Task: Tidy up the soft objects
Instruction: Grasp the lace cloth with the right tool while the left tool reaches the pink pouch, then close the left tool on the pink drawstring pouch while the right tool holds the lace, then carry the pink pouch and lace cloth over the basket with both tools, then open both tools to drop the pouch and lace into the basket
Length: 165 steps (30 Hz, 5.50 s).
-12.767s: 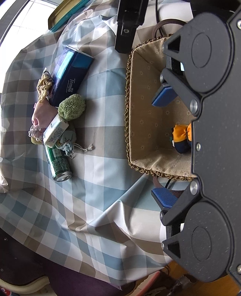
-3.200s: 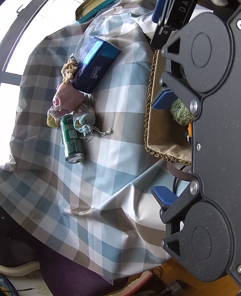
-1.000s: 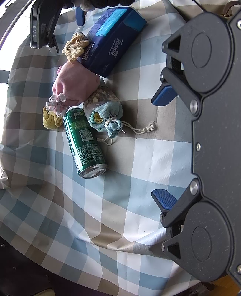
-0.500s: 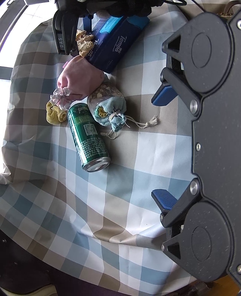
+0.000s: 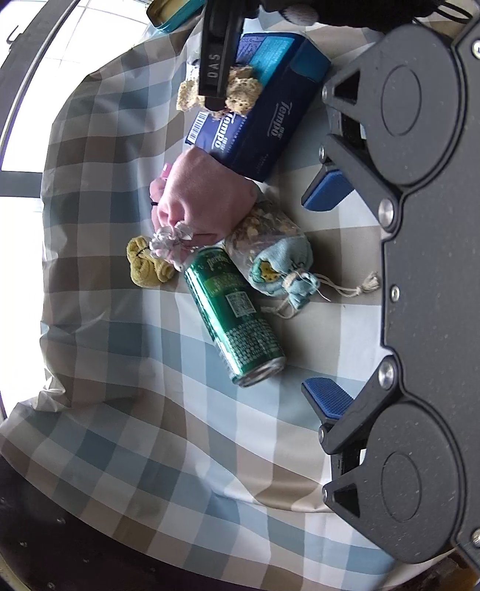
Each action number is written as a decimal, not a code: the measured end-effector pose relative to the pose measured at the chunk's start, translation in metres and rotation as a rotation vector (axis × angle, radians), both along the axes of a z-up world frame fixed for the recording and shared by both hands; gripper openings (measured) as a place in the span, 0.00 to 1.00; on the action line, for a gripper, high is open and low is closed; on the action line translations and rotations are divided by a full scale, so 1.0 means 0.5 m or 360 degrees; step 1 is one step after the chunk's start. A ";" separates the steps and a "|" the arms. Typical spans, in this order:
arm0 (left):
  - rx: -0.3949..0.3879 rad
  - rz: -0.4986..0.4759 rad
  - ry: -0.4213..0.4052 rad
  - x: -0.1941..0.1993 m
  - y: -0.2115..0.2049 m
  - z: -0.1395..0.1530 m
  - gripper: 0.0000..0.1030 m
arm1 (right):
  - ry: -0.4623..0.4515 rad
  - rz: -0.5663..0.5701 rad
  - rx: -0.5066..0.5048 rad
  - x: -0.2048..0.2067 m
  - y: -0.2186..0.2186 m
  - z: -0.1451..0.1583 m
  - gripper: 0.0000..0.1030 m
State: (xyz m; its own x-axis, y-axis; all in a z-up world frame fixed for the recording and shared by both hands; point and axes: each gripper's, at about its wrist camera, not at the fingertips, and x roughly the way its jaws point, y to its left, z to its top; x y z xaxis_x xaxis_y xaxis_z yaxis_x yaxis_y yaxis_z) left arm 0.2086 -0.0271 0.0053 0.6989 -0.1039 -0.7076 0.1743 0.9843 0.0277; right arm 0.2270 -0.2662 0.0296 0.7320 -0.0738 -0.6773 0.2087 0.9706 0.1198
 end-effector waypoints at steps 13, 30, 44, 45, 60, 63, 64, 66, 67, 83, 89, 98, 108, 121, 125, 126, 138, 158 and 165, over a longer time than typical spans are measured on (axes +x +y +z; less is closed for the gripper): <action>0.0007 -0.0222 -0.0131 0.118 -0.096 0.020 0.93 | -0.0049 -0.0003 0.0020 -0.045 -0.019 -0.008 0.58; -0.0019 -0.0311 -0.0080 0.208 -0.157 -0.028 0.97 | -0.0111 0.0035 -0.0093 -0.051 0.002 -0.022 0.60; -0.0225 -0.0338 0.0032 0.239 -0.141 -0.032 0.70 | -0.0113 0.0054 -0.0174 -0.048 0.020 -0.030 0.66; -0.0235 -0.0336 0.0030 0.237 -0.139 -0.028 0.67 | -0.0112 0.0056 -0.0177 -0.048 0.021 -0.030 0.67; -0.0413 -0.0270 0.0017 0.122 -0.058 0.059 0.64 | -0.0084 0.0060 -0.0121 -0.069 0.020 -0.011 0.56; -0.0395 -0.0244 0.0029 0.083 -0.041 0.073 0.64 | -0.0094 0.0065 -0.0101 -0.090 0.021 0.004 0.56; -0.0384 -0.0236 0.0034 0.071 -0.037 0.076 0.64 | -0.0100 0.0067 -0.0098 -0.100 0.022 0.010 0.56; -0.0374 -0.0224 0.0055 0.041 -0.023 0.081 0.64 | -0.0113 0.0076 -0.0087 -0.123 0.023 0.025 0.56; -0.0377 -0.0218 0.0068 0.029 -0.016 0.082 0.64 | -0.0119 0.0080 -0.0081 -0.134 0.023 0.032 0.56; -0.0396 -0.0136 0.0112 -0.206 0.058 0.087 0.65 | -0.0227 0.0155 0.0008 -0.384 0.016 0.123 0.56; -0.0416 -0.0140 0.0152 -0.270 0.063 0.073 0.65 | -0.0274 0.0213 0.0008 -0.473 0.026 0.144 0.56; -0.0394 -0.0147 0.0216 -0.348 0.047 0.045 0.65 | -0.0262 0.0291 0.0039 -0.565 0.034 0.150 0.56; -0.0372 -0.0161 0.0323 -0.386 0.025 0.011 0.65 | -0.0212 0.0288 0.0099 -0.613 0.016 0.134 0.56; -0.0238 -0.0065 0.0273 -0.392 0.016 0.005 0.64 | -0.0131 0.0285 0.0109 -0.619 0.019 0.105 0.56; -0.0149 -0.0015 0.0177 -0.400 0.014 0.016 0.63 | -0.0123 0.0290 0.0107 -0.618 0.020 0.103 0.56; -0.0136 -0.0011 0.0161 -0.401 0.014 0.017 0.63 | -0.0120 0.0293 0.0106 -0.618 0.020 0.103 0.56; -0.0087 0.0080 0.0174 -0.399 0.028 0.004 0.66 | -0.0099 0.0316 0.0098 -0.614 0.024 0.098 0.56; -0.0052 0.0109 0.0156 -0.402 0.030 0.001 0.78 | -0.0121 0.0374 0.0097 -0.613 0.035 0.099 0.62; -0.0048 0.0116 0.0160 -0.405 0.030 -0.006 0.82 | -0.0111 0.0361 0.0099 -0.613 0.035 0.097 0.64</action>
State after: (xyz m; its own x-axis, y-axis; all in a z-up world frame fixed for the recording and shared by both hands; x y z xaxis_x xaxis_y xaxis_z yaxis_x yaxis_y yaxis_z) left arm 0.0060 -0.0120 0.0024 0.6311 -0.0780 -0.7718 0.1028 0.9946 -0.0164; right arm -0.0794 -0.2489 0.0780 0.7702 0.1382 -0.6226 -0.0248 0.9820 0.1873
